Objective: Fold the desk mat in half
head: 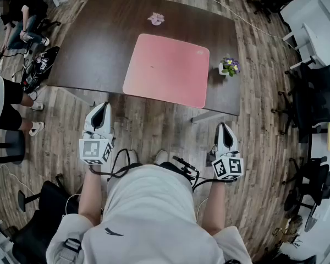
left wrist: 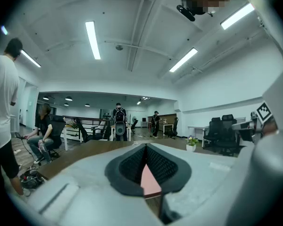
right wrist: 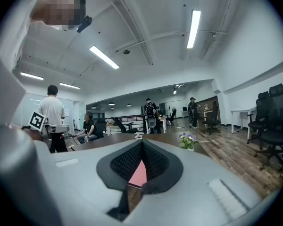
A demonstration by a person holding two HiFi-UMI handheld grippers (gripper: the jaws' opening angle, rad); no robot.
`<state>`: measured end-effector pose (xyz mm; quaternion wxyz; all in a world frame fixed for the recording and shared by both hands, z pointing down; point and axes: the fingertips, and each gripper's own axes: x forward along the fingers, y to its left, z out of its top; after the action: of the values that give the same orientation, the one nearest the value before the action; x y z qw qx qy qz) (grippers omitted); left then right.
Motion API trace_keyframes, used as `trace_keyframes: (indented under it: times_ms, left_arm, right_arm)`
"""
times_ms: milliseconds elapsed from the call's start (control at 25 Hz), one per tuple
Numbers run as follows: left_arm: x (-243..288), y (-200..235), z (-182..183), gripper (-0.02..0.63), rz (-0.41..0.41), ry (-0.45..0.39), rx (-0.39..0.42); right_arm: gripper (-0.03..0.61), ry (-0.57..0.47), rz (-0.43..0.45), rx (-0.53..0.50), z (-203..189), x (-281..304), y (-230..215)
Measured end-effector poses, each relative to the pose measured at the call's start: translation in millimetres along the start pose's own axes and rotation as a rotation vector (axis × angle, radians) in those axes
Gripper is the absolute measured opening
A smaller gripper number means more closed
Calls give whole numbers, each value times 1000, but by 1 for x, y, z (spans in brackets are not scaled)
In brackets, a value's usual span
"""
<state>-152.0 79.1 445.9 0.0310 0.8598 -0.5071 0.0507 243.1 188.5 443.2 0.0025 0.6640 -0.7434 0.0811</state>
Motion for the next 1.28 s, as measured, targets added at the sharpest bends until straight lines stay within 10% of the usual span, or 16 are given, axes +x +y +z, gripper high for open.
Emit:
trace_keyframes:
  times_ms: [1280]
  left_arm:
    - [3,-13,-4,6,62,24,10]
  right_arm:
    - [3,24,29,-61,-4,3,-25]
